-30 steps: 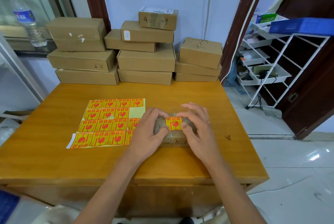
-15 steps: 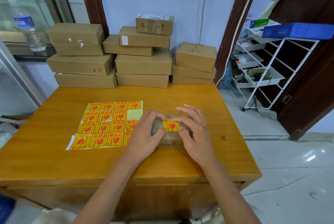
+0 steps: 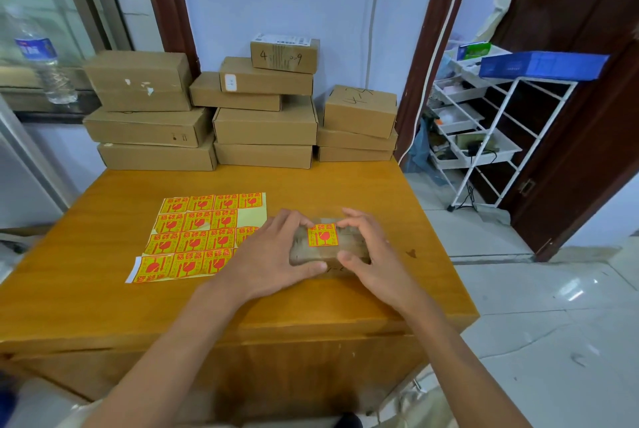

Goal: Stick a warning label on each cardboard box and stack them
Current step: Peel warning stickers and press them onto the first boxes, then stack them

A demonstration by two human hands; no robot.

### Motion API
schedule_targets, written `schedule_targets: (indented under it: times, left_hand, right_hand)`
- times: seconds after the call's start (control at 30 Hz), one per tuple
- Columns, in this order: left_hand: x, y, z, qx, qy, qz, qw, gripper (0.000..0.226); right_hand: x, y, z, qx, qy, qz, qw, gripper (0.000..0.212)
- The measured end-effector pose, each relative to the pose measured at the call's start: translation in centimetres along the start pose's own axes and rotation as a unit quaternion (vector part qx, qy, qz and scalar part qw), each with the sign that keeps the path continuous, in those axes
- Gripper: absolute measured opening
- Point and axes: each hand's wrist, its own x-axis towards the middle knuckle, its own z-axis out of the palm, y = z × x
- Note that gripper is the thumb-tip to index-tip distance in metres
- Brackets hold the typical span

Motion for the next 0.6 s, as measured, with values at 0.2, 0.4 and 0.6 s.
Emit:
schedule_targets:
  times: [0.2,0.4,0.6]
  left_hand:
    - [-0.2,-0.3,1.0,-0.033,0.046,0.001,0.998,0.073]
    - [-0.2,-0.5,1.2,-0.075,0.060,-0.013,0.995,0.077]
    - [1.3,-0.3,0.8,-0.075,0.065,-0.038,0.994,0.089]
  right_hand:
    - [-0.4,0.3,0.0,-0.061,-0.003,0.006,0.998,0.058]
    - [-0.3,0.5,0.1,-0.068,0.000,0.013,0.998,0.061]
    - [0.5,1.2,-0.4,-0.090,0.003,0.009,0.996,0.063]
